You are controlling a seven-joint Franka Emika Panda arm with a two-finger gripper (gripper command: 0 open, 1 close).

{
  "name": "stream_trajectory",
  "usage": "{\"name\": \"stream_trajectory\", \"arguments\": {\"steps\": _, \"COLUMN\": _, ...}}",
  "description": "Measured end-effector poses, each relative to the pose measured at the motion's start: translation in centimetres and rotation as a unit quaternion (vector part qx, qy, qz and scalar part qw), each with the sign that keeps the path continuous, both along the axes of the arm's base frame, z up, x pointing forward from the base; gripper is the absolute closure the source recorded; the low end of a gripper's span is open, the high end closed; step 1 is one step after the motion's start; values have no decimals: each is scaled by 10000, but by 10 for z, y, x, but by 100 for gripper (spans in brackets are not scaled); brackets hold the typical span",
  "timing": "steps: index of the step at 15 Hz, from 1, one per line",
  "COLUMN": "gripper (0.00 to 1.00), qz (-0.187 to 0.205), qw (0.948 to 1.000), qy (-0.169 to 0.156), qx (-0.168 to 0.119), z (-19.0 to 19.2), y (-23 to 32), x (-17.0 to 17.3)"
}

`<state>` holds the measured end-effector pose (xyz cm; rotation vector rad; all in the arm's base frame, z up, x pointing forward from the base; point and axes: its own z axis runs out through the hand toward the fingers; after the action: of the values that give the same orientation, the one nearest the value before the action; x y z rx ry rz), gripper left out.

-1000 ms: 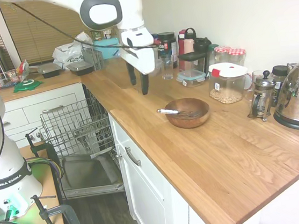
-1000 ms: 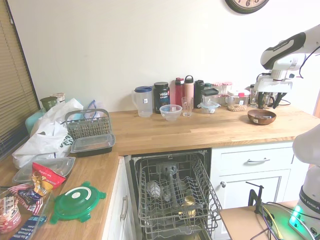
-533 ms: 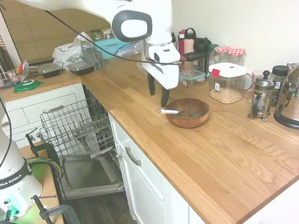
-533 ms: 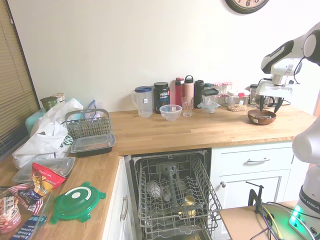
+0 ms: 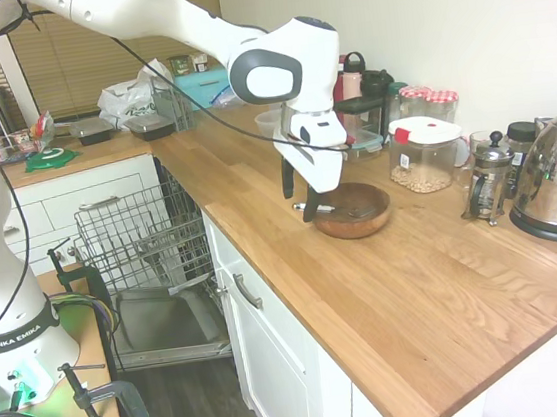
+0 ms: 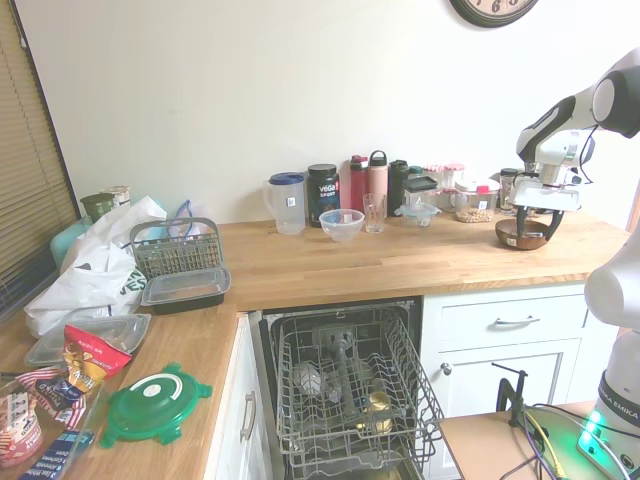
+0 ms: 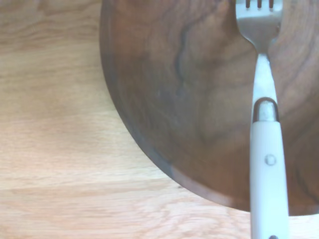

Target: Put the fork in the dishwasher

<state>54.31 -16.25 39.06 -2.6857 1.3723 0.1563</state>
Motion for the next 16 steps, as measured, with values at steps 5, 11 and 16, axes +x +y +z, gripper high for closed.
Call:
{"name": "stream_trajectory", "arguments": {"steps": 5, "gripper": 100, "qz": -25, "qw": 9999, "qy": 80, "qx": 58, "z": -12, "y": 0, "x": 5}}
{"name": "stream_trajectory", "arguments": {"steps": 11, "gripper": 100, "qz": -159, "qw": 9996, "qy": 29, "qx": 243, "z": -3, "y": -9, "x": 17}}
{"name": "stream_trajectory", "arguments": {"steps": 16, "gripper": 100, "qz": -238, "qw": 9993, "qy": 95, "qx": 273, "z": -10, "y": -19, "x": 19}}
